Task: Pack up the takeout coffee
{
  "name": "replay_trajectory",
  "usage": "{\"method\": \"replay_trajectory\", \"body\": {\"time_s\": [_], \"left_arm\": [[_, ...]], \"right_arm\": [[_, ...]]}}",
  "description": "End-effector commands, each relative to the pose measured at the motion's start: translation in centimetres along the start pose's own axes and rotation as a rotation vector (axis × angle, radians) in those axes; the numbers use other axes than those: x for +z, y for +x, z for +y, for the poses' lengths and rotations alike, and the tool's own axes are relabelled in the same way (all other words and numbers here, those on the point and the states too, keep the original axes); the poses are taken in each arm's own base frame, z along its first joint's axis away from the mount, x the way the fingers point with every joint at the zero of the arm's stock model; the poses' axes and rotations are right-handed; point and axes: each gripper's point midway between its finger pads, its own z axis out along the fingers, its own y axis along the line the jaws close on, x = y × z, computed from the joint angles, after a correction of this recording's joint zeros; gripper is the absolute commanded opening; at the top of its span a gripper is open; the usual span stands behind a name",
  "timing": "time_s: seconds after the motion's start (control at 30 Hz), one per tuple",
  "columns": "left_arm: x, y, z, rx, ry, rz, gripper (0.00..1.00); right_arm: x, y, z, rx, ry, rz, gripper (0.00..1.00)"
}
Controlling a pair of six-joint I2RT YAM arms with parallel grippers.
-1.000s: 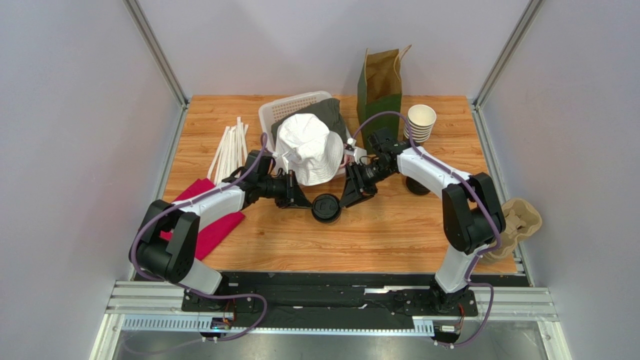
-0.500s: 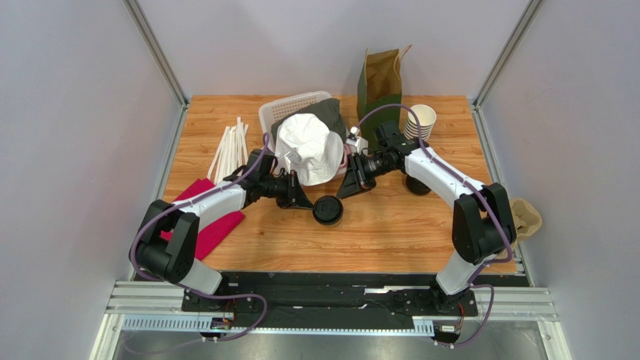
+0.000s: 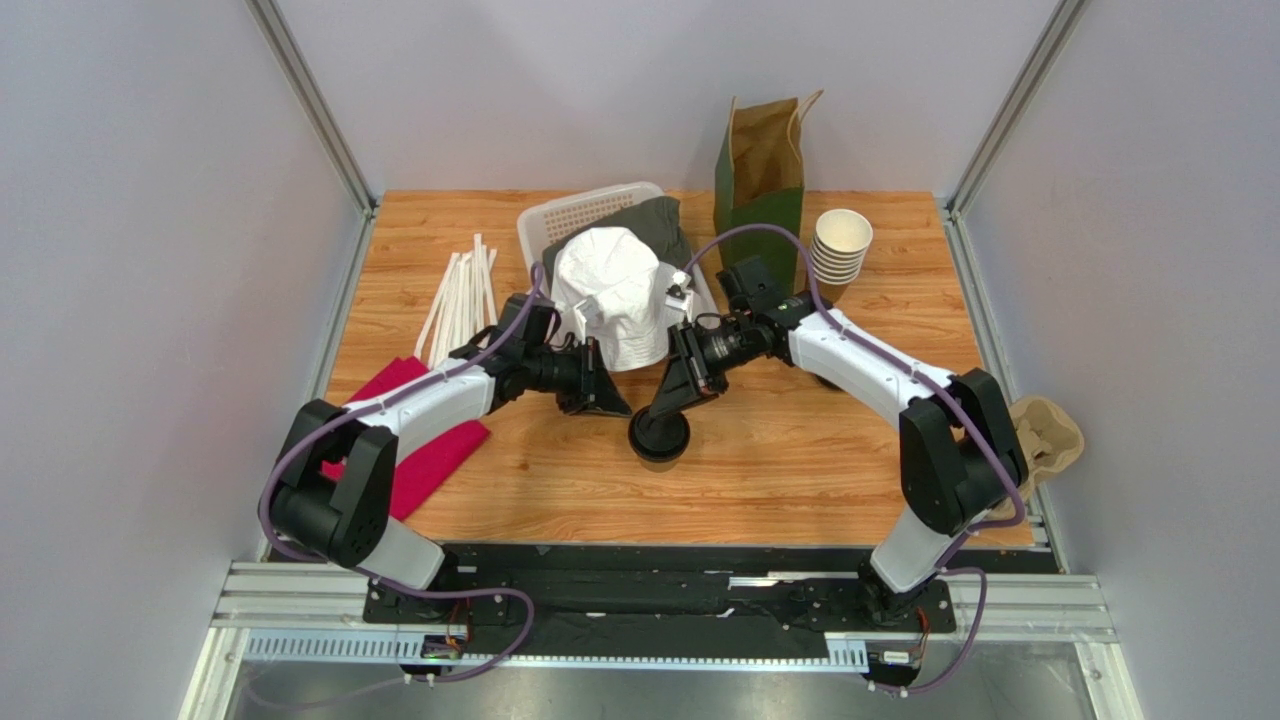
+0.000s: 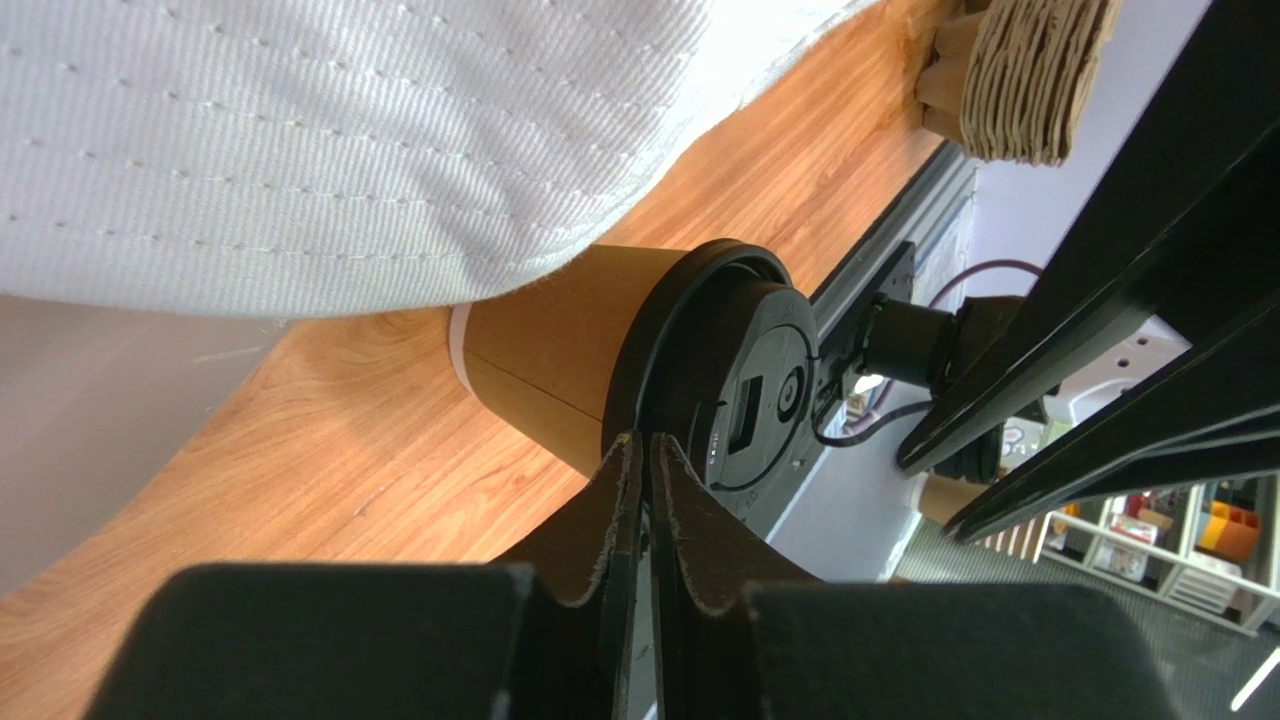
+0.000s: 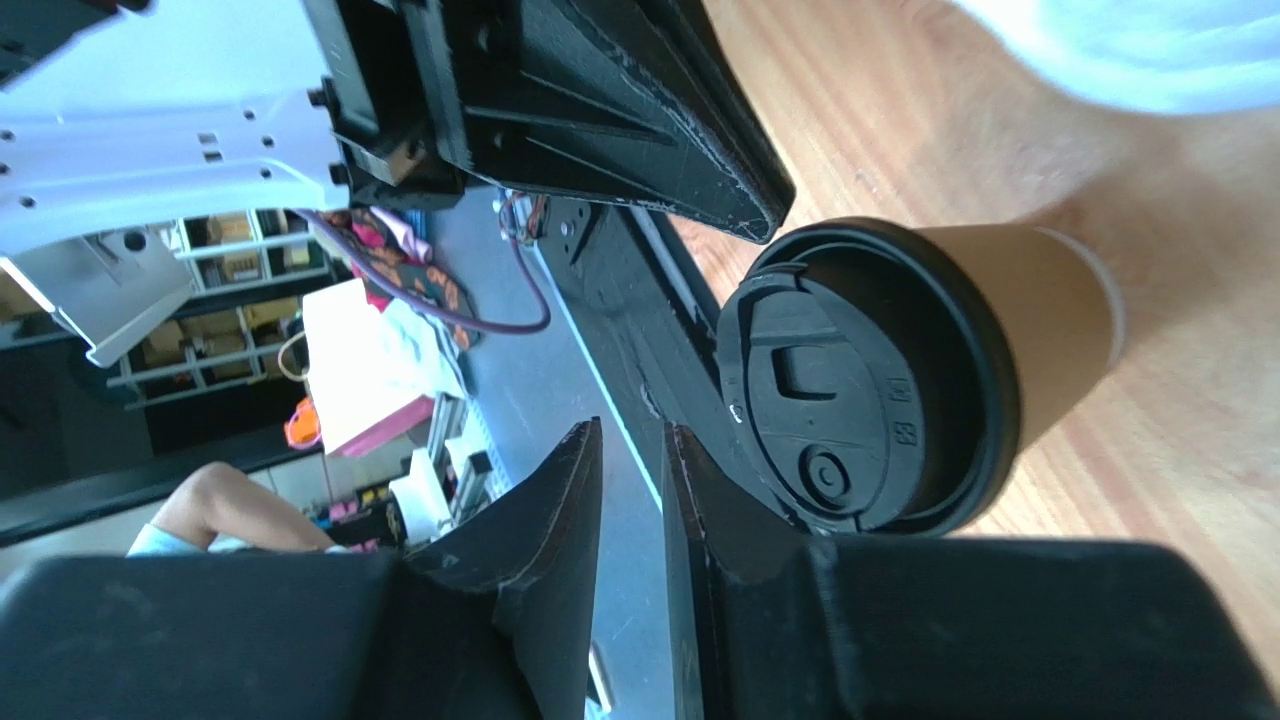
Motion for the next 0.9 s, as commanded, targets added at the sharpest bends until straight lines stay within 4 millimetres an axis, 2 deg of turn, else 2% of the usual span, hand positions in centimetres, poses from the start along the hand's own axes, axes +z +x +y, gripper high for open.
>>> {"method": "replay_trajectory", "body": {"time_s": [0.0, 0.03, 0.1, 0.27, 0.4, 0.57, 0.87], "left_arm": [[-0.8, -0.8, -2.4, 0.032, 0.068, -0.030, 0.15], [-1.2, -1.2, -3.2, 0.047, 0.096, -0.055, 0.16], [-1.7, -1.1, -3.7, 0.049, 0.125, -0.063, 0.18], [-3.8, -1.6, -7.8, 0.144, 0.302, -0.100, 0.16], [-3.4, -0.8, -8.5, 0.140, 0.324, -0.063, 0.14], [-1.2, -0.7, -7.4, 0.104, 0.297, -0.023, 0.09], [1.9, 0.5, -1.5, 0.007, 0.140, 0.055, 0.01]], "right_arm": [[1.0, 0.8, -0.3, 0.011, -0.027, 0.035, 0.24], [1.2, 0.9, -0.4, 0.017, -0.026, 0.041, 0.23], [1.6, 1.3, -0.6, 0.032, -0.036, 0.059, 0.21], [1.6, 2.7, -1.4, 0.048, -0.027, 0.091, 0.09], [1.9, 3.0, -2.2, 0.056, -0.006, 0.098, 0.04], [2.3, 3.2, -3.6, 0.068, 0.035, 0.120, 0.00], [3.0, 4.5, -7.3, 0.086, 0.147, 0.171, 0.00]]}}
